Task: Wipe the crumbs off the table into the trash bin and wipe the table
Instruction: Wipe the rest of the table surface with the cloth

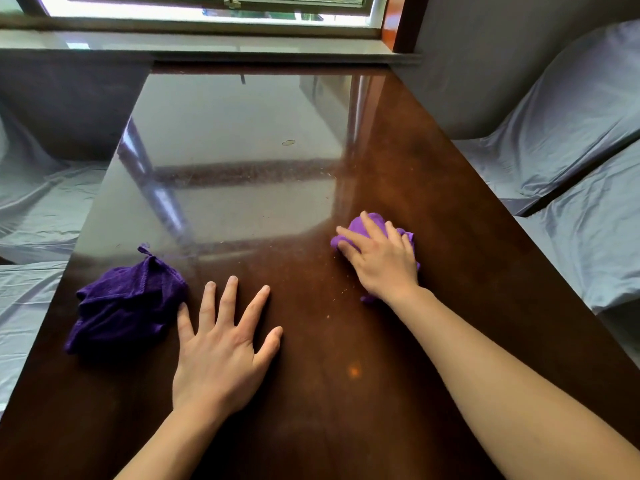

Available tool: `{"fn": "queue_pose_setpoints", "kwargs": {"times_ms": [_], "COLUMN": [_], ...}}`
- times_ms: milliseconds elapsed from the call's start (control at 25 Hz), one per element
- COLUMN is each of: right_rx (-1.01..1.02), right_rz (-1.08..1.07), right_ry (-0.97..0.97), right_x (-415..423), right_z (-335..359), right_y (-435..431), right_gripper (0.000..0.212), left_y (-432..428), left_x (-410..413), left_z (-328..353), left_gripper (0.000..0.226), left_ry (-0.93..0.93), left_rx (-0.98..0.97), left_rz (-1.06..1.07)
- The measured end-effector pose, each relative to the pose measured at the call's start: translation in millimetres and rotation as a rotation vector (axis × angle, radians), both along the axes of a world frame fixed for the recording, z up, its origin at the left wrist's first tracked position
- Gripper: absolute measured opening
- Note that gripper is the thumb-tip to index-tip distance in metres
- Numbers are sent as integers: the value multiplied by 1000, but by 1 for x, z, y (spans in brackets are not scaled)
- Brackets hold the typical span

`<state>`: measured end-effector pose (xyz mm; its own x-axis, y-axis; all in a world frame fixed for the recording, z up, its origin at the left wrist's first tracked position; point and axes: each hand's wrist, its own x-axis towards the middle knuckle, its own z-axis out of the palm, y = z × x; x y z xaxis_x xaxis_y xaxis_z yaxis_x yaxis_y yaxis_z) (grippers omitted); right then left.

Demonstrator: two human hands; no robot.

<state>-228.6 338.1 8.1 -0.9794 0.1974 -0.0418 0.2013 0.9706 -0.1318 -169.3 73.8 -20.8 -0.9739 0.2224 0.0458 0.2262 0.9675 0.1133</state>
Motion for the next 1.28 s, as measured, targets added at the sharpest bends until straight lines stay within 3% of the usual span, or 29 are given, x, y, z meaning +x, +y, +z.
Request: {"fn": "queue_pose_setpoints", "kwargs": {"times_ms": [120,240,320,480,640,760,920,1040,1160,1280], "right_rx": [-28,-110,-92,-44,-14,-55,-58,-45,81,-4], "right_rz": [157,42,109,384,100,-6,361,494,200,-198], "right_ry": [-20,47,119,120,113,122,143,164,182,170], "right_x": [53,101,117,66,-33,-46,56,87,52,-3], "right_z": [4,4,-2,-7,-2,0,-12,-17,-13,-6], "right_y": [26,31,3,-17,-14,-39,-83,-42,33,66], "right_gripper": [58,59,55,51,45,43,45,47,47,48], "left_y": [0,0,1,2,2,2,0,-2,-1,3], "left_x": [1,0,0,0,-1,-1,0,-1,0,1], "left_z": [2,1,1,2,3,5,10,10,8,8], "left_gripper": [64,65,66,66,66,66,65,63,61,60], "left_ry": [0,5,11,7,-4,-11,-45,-51,-39,-34], "left_rx": [15,-4,-16,-26,-21,-7,58,75,62,42], "left_rz": [-1,0,5,15,22,18,9,20,35,45]}}
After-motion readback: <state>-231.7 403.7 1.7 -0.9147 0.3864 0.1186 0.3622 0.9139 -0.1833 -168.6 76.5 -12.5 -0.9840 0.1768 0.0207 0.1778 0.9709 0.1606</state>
